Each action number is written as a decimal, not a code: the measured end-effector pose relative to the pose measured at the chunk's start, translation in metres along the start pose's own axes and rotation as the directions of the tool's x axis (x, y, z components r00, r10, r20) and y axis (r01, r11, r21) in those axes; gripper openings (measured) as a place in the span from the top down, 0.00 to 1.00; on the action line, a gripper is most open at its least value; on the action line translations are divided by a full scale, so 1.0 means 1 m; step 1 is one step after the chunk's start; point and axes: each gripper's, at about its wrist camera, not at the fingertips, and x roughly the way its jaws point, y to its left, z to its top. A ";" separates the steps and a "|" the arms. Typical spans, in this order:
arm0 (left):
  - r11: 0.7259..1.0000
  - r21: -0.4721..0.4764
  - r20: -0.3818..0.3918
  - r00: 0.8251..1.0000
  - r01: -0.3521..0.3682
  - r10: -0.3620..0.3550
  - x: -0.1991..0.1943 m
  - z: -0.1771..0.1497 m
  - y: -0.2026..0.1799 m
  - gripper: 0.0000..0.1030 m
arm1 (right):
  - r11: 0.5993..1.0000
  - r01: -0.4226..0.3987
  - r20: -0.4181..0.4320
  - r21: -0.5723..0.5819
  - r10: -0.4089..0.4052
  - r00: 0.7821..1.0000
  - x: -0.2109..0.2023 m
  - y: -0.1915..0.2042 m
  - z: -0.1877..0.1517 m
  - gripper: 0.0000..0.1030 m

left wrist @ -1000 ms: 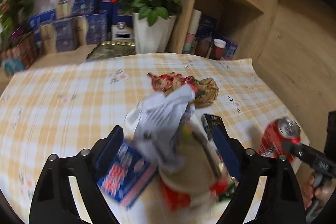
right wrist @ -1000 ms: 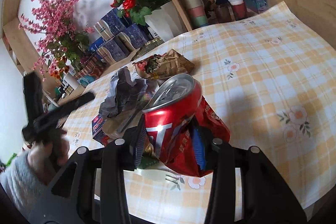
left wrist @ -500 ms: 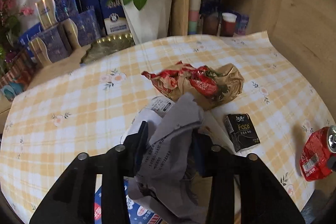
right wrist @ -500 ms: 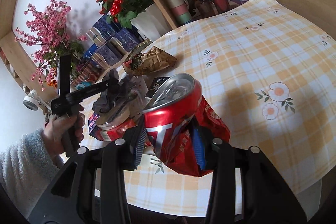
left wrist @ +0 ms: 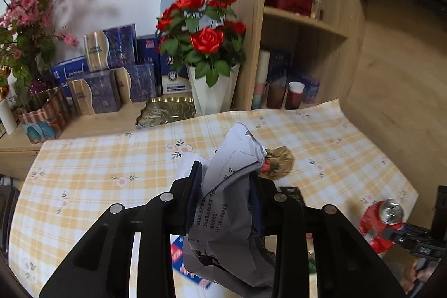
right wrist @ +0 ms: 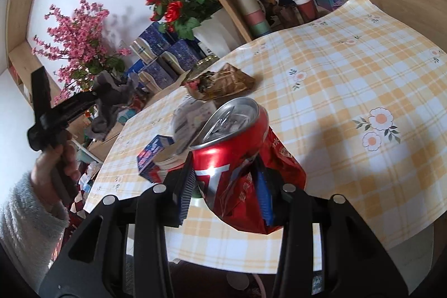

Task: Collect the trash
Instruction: 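Lower the white paper into the bin and open the left gripper while the right gripper holds the can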

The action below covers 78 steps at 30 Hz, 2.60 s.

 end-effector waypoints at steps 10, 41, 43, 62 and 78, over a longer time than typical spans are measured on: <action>0.994 0.018 -0.005 0.994 0.108 -0.107 -0.096 -0.070 -0.033 0.70 | 0.998 -0.045 -0.011 -0.033 0.045 0.999 -0.028 0.029 -0.024 0.60; 0.975 -0.150 -0.476 0.852 0.164 -0.216 -0.052 -0.330 -0.067 0.70 | 0.989 -0.085 -0.181 -0.123 0.062 0.982 -0.042 0.062 -0.127 0.60; 0.971 -0.170 -0.519 0.822 0.167 -0.233 -0.036 -0.337 -0.066 0.70 | 0.990 -0.072 -0.189 -0.123 0.048 0.981 -0.040 0.060 -0.129 0.60; 0.966 -0.079 -0.687 0.690 0.244 -0.231 0.017 -0.373 -0.116 0.69 | 0.998 -0.013 -0.185 -0.069 0.000 0.983 -0.041 0.034 -0.131 0.60; 0.976 -0.121 -0.608 0.764 0.180 -0.216 0.004 -0.355 -0.095 0.28 | 0.997 -0.004 -0.187 -0.071 -0.010 0.982 -0.044 0.031 -0.134 0.60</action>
